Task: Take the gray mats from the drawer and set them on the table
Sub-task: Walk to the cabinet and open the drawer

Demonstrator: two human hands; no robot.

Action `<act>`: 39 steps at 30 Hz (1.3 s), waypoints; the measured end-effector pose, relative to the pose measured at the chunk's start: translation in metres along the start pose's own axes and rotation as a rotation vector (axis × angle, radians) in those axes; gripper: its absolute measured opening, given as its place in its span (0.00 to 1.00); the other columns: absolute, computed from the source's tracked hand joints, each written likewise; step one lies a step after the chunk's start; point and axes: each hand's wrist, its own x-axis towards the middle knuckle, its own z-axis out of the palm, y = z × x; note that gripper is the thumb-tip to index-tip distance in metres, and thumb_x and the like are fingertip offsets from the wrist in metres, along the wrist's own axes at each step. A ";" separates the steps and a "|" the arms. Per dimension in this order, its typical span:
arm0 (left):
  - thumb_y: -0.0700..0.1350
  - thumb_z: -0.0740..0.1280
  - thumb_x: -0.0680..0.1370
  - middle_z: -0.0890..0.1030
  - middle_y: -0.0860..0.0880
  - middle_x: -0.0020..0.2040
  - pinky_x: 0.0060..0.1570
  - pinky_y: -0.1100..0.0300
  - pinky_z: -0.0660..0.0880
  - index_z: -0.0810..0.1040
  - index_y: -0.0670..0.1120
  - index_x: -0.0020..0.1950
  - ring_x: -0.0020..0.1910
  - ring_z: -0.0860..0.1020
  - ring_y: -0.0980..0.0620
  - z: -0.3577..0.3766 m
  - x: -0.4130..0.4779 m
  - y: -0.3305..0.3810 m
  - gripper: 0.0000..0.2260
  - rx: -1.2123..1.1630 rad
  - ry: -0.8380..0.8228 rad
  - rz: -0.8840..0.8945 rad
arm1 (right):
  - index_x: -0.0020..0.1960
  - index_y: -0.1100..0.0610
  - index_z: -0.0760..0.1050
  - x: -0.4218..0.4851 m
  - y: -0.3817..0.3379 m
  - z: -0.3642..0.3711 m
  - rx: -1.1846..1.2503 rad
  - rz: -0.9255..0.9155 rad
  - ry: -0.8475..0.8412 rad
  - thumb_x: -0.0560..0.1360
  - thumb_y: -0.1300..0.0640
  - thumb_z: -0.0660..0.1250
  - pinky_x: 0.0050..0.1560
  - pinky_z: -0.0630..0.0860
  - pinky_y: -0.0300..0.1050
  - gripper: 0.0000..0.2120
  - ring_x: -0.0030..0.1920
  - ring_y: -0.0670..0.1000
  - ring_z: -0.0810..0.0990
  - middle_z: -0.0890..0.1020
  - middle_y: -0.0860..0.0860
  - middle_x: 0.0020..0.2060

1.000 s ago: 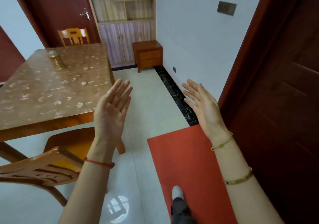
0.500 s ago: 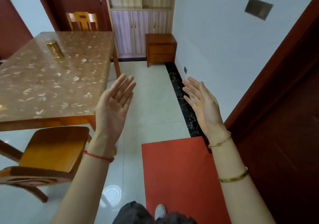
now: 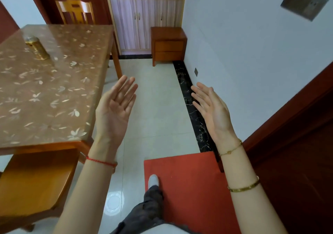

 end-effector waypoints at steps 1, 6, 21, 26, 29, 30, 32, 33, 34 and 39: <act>0.48 0.52 0.84 0.77 0.46 0.69 0.74 0.49 0.64 0.69 0.44 0.75 0.69 0.76 0.48 0.000 0.019 -0.001 0.21 -0.001 0.004 0.003 | 0.70 0.56 0.70 0.020 0.001 0.001 -0.005 0.001 0.003 0.82 0.48 0.52 0.71 0.67 0.52 0.21 0.66 0.48 0.75 0.78 0.51 0.65; 0.48 0.53 0.84 0.77 0.47 0.69 0.74 0.50 0.64 0.69 0.43 0.75 0.69 0.76 0.49 0.001 0.124 0.000 0.21 -0.005 0.009 0.006 | 0.70 0.57 0.70 0.126 0.002 0.014 0.001 0.011 0.022 0.83 0.49 0.53 0.71 0.67 0.52 0.21 0.66 0.48 0.76 0.79 0.50 0.64; 0.47 0.52 0.84 0.77 0.47 0.69 0.73 0.51 0.66 0.68 0.43 0.75 0.69 0.76 0.49 0.000 0.356 -0.037 0.21 0.028 0.013 -0.097 | 0.69 0.56 0.72 0.351 0.027 0.010 0.003 0.081 0.085 0.82 0.47 0.55 0.71 0.68 0.52 0.21 0.65 0.47 0.76 0.79 0.50 0.63; 0.48 0.52 0.84 0.77 0.47 0.70 0.74 0.51 0.65 0.68 0.43 0.75 0.68 0.76 0.49 0.012 0.430 -0.065 0.21 0.036 0.053 -0.096 | 0.70 0.56 0.71 0.436 0.037 -0.002 -0.001 0.102 0.048 0.82 0.47 0.53 0.71 0.67 0.51 0.21 0.65 0.47 0.76 0.79 0.50 0.64; 0.48 0.52 0.84 0.77 0.47 0.70 0.74 0.50 0.65 0.68 0.43 0.75 0.69 0.76 0.49 0.026 0.480 -0.081 0.21 0.037 0.074 -0.079 | 0.69 0.56 0.71 0.494 0.034 -0.014 -0.004 0.098 0.028 0.82 0.47 0.53 0.71 0.68 0.51 0.21 0.65 0.47 0.76 0.79 0.50 0.63; 0.48 0.52 0.84 0.77 0.47 0.70 0.74 0.50 0.64 0.68 0.43 0.75 0.68 0.76 0.49 0.033 0.500 -0.086 0.21 0.034 0.080 -0.074 | 0.69 0.56 0.71 0.516 0.031 -0.019 -0.005 0.097 0.019 0.82 0.47 0.54 0.71 0.68 0.51 0.21 0.65 0.47 0.76 0.79 0.50 0.63; 0.47 0.53 0.84 0.78 0.47 0.69 0.74 0.50 0.64 0.68 0.44 0.75 0.68 0.76 0.48 0.045 0.533 -0.093 0.21 0.026 0.088 -0.071 | 0.69 0.56 0.71 0.553 0.023 -0.028 -0.006 0.094 0.005 0.82 0.47 0.54 0.71 0.67 0.51 0.21 0.65 0.47 0.76 0.79 0.50 0.64; 0.47 0.53 0.84 0.78 0.47 0.69 0.74 0.49 0.65 0.69 0.44 0.75 0.68 0.76 0.48 0.051 0.551 -0.097 0.21 0.020 0.091 -0.065 | 0.70 0.56 0.71 0.573 0.019 -0.033 -0.006 0.088 0.000 0.82 0.47 0.54 0.71 0.67 0.51 0.21 0.66 0.47 0.76 0.79 0.50 0.64; 0.47 0.53 0.84 0.78 0.47 0.69 0.74 0.49 0.65 0.68 0.44 0.75 0.68 0.76 0.48 0.057 0.569 -0.101 0.20 0.014 0.094 -0.058 | 0.70 0.56 0.71 0.593 0.016 -0.038 -0.007 0.083 -0.003 0.82 0.48 0.54 0.71 0.67 0.51 0.21 0.66 0.47 0.76 0.79 0.50 0.64; 0.47 0.51 0.84 0.77 0.46 0.70 0.74 0.49 0.65 0.68 0.44 0.75 0.69 0.76 0.47 0.078 0.642 -0.118 0.20 0.002 0.108 -0.053 | 0.70 0.57 0.70 0.677 0.012 -0.054 -0.016 0.107 -0.025 0.82 0.48 0.54 0.71 0.67 0.52 0.21 0.65 0.48 0.76 0.78 0.51 0.64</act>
